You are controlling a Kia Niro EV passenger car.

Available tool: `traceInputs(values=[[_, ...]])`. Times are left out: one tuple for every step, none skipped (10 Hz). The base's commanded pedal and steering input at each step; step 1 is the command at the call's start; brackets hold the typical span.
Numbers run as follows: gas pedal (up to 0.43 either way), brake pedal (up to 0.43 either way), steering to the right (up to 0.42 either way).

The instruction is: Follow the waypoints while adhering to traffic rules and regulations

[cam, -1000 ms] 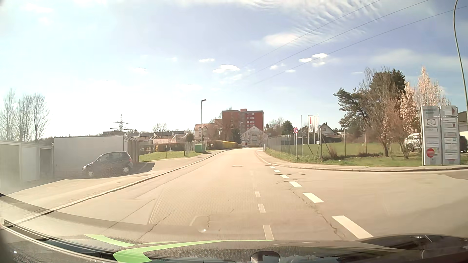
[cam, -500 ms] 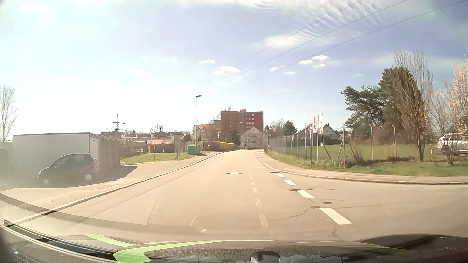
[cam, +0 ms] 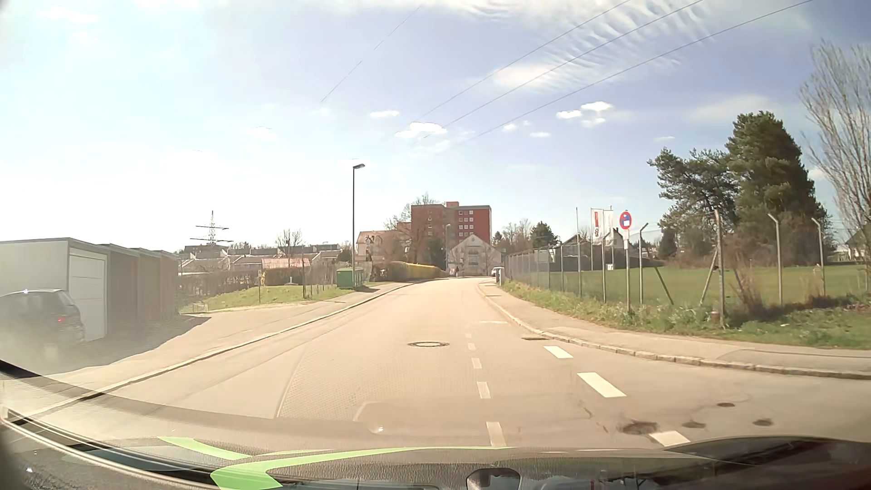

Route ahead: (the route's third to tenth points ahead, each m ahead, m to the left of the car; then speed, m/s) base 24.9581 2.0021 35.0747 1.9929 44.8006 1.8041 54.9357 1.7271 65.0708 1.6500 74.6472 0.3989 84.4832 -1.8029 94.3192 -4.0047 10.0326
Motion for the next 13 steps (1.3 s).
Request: traceInputs(values=[[0.130, 0.000, -0.007], [0.138, 0.000, -0.006], [0.138, 0.000, -0.005], [0.138, 0.000, -0.005], [0.138, 0.000, -0.003], [0.138, 0.000, -0.003], [0.138, 0.000, -0.003], [0.138, 0.000, -0.004], [0.138, 0.000, -0.003], [0.138, 0.000, -0.003], [0.138, 0.000, -0.001], [0.138, 0.000, 0.000], [0.138, 0.000, 0.000]])
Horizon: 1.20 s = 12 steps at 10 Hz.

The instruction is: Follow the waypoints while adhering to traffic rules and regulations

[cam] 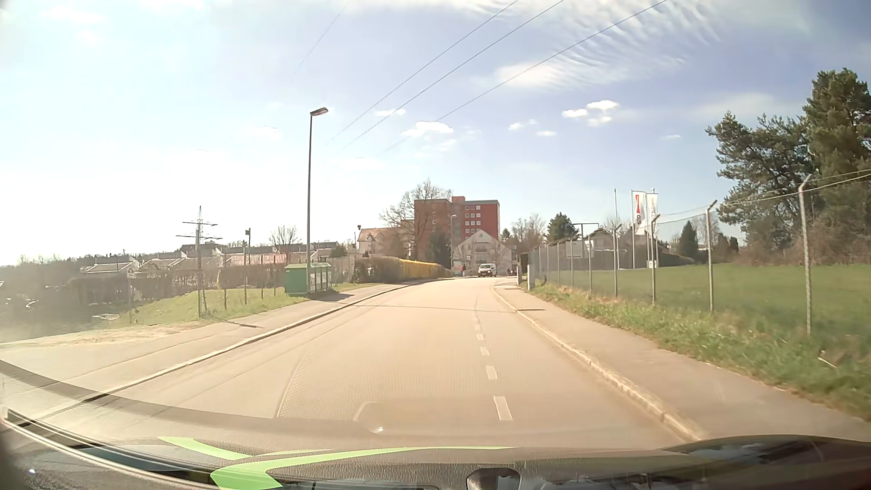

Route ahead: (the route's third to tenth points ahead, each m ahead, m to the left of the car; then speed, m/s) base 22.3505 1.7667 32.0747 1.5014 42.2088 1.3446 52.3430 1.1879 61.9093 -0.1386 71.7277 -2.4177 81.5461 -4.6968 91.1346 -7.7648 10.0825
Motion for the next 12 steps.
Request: traceInputs(values=[[0.138, 0.000, 0.001], [0.138, 0.000, 0.003], [0.138, 0.000, 0.003], [0.150, 0.000, 0.003], [0.150, 0.000, 0.004], [0.157, 0.000, 0.003], [0.157, 0.000, 0.004], [0.157, 0.000, 0.003], [0.157, 0.000, 0.004], [0.157, 0.000, 0.004], [0.157, 0.000, 0.004], [0.157, 0.000, 0.004]])
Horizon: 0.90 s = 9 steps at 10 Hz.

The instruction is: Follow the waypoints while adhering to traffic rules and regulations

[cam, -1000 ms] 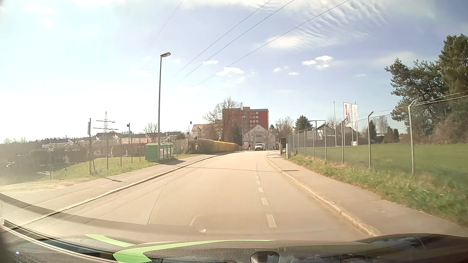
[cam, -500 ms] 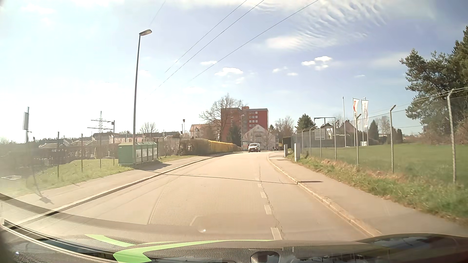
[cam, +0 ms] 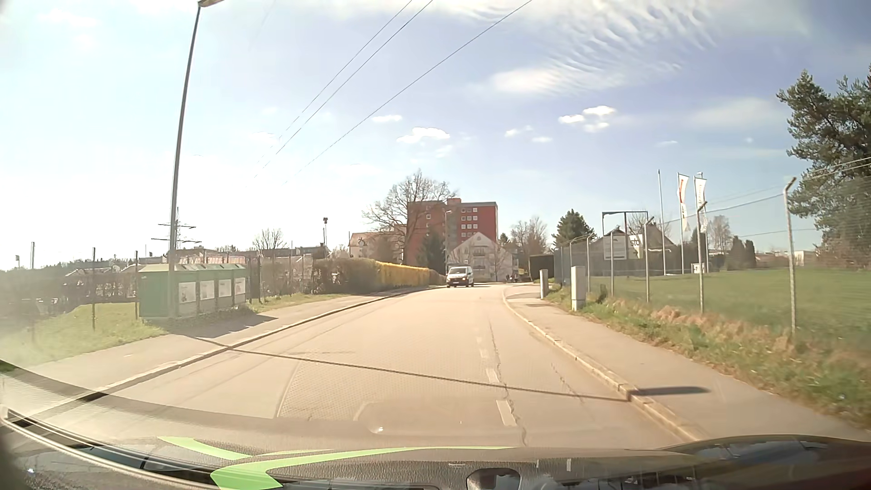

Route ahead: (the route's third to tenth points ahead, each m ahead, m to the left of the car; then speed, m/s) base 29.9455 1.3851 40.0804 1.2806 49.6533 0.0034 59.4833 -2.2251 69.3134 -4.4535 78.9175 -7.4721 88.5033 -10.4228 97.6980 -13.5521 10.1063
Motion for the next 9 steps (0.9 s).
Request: traceInputs(values=[[0.157, 0.000, 0.005], [0.157, 0.000, 0.005], [0.157, 0.000, 0.006], [0.177, 0.000, 0.008], [0.197, 0.000, 0.008], [0.197, 0.000, 0.008], [0.197, 0.000, 0.008], [0.197, 0.000, 0.008], [0.209, 0.000, 0.008]])
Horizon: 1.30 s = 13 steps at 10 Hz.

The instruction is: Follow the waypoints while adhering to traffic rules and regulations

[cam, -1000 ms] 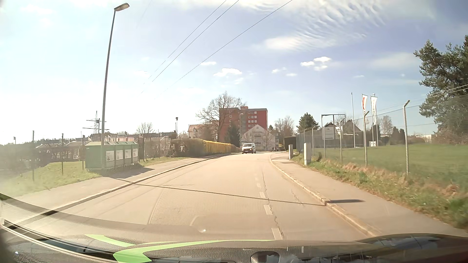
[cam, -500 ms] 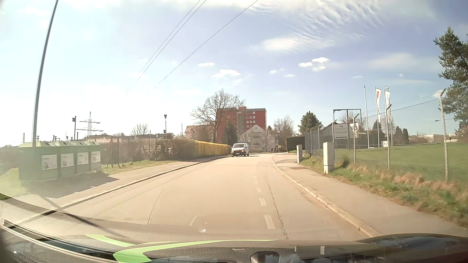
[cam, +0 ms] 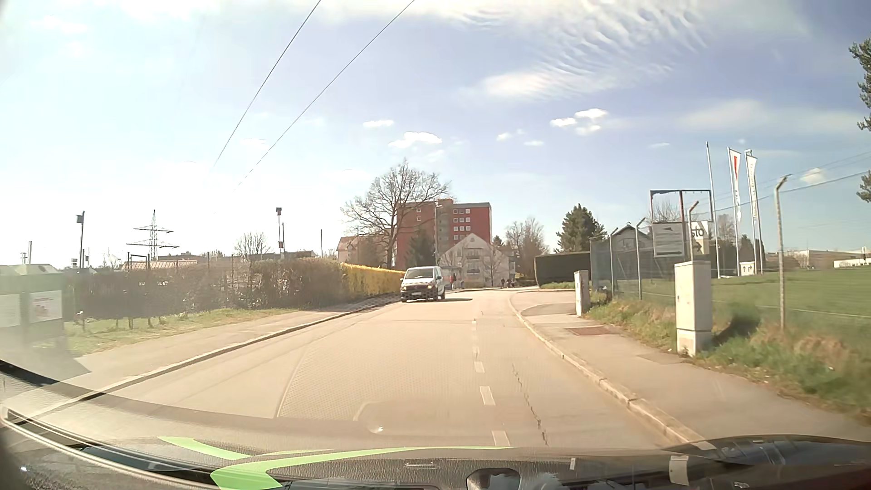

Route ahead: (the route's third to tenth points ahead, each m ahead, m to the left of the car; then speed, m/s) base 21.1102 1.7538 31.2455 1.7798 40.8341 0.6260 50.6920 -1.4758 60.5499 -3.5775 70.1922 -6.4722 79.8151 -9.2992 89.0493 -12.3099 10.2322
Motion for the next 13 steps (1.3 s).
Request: traceInputs(values=[[0.240, 0.000, 0.008], [0.248, 0.000, 0.008], [0.248, 0.000, 0.008], [0.248, 0.000, 0.008], [0.260, 0.000, 0.008], [0.260, 0.000, 0.008], [0.268, 0.000, 0.008], [0.268, 0.000, 0.008], [0.268, 0.000, 0.008], [0.268, 0.000, 0.008], [0.268, 0.000, 0.009], [0.268, 0.000, 0.011], [0.268, 0.000, 0.012]])
